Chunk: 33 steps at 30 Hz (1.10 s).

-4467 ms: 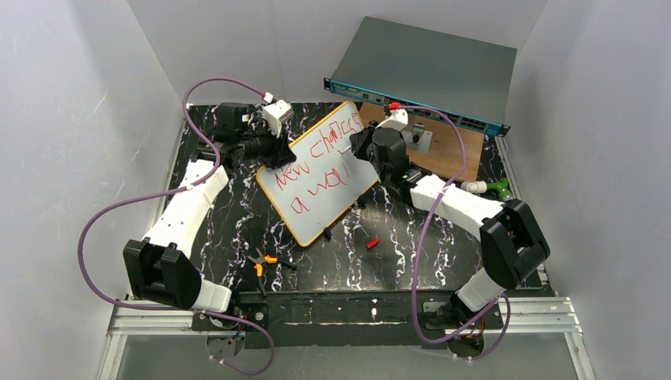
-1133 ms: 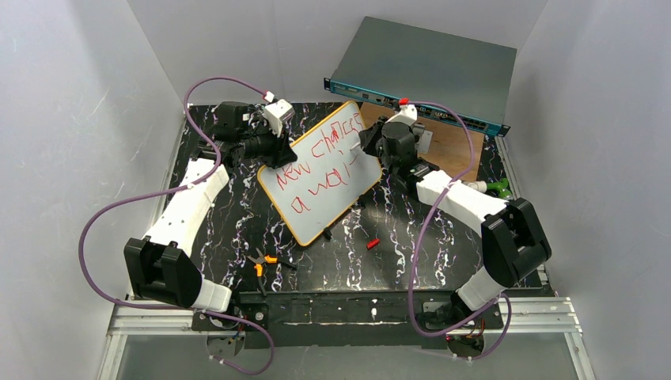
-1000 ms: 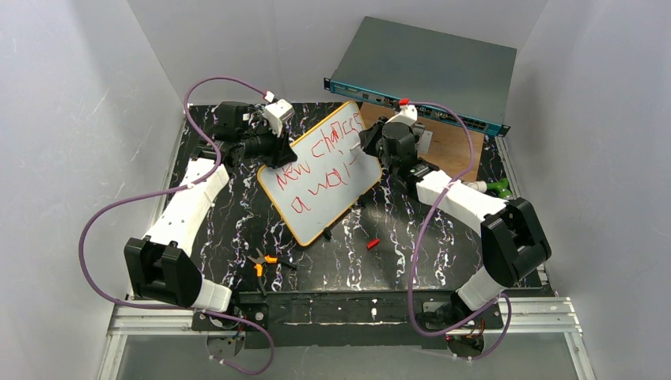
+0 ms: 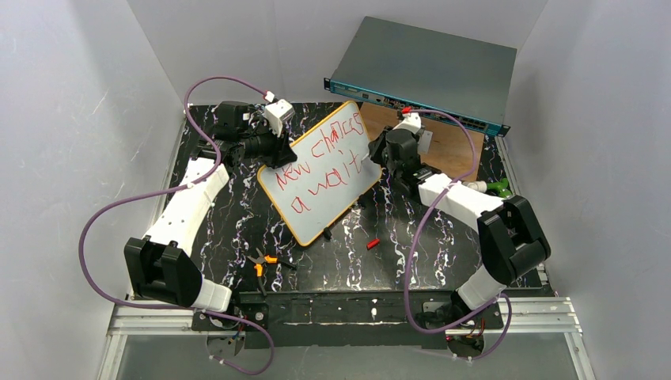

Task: Write a sentence on the whiteboard

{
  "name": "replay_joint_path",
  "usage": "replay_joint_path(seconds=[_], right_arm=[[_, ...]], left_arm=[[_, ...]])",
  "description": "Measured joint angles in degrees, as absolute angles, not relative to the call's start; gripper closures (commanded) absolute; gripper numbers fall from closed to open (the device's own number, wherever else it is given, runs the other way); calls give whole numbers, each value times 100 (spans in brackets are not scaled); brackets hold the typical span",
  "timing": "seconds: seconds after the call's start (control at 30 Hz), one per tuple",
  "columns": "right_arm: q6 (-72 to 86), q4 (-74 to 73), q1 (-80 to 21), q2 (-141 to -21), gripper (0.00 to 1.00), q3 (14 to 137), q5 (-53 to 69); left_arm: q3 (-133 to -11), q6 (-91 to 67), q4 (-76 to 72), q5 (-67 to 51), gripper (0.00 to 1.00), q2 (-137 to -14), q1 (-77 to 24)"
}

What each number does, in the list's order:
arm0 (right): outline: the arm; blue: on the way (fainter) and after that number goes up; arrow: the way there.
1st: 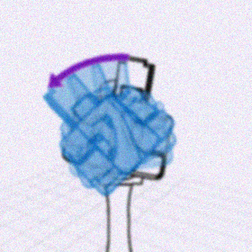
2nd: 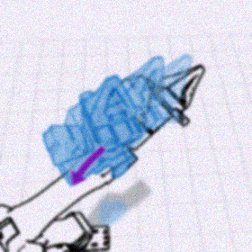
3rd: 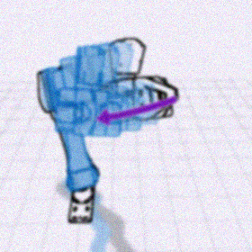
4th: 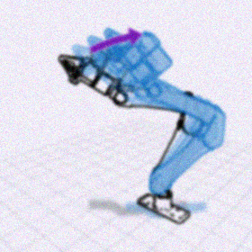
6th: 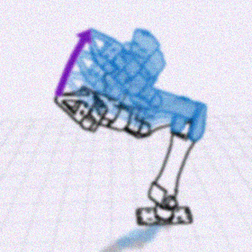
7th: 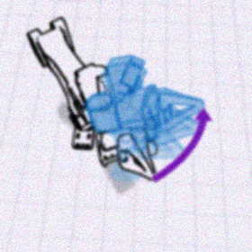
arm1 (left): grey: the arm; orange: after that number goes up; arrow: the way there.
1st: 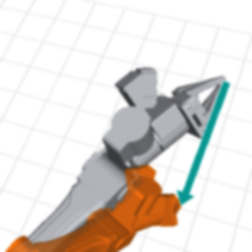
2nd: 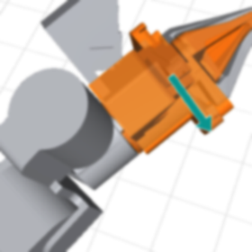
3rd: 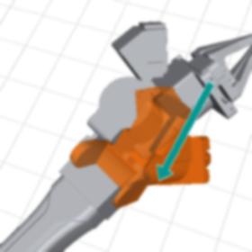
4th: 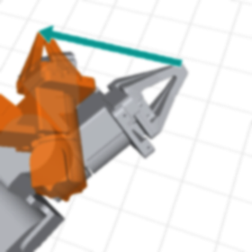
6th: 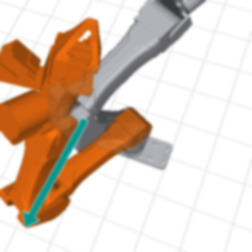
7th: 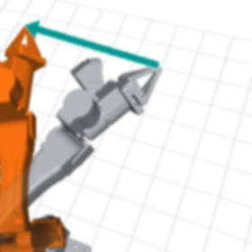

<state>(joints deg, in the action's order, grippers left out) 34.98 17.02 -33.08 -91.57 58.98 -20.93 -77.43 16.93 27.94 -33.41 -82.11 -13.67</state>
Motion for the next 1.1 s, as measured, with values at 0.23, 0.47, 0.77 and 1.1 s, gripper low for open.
replay_joint_path(seconds=[0.23,0.47,0.77,1.1], right_arm=[[3535,1660,-3308,-8720,99,5478,-2088],[3605,1651,-3308,-8436,99,5371,-2198],[3671,1678,-3308,-8667,99,5367,-2300],[3909,2027,-3301,-9126,99,5367,-2425]], left_arm=[[-7743,1693,2792,-3343,100,-8211,-1369],[-7743,1693,2792,-3345,100,-8208,-1369],[-7743,1693,2794,-3347,100,-8204,-1369],[-7738,1697,2834,-3336,100,-8176,-1372]])
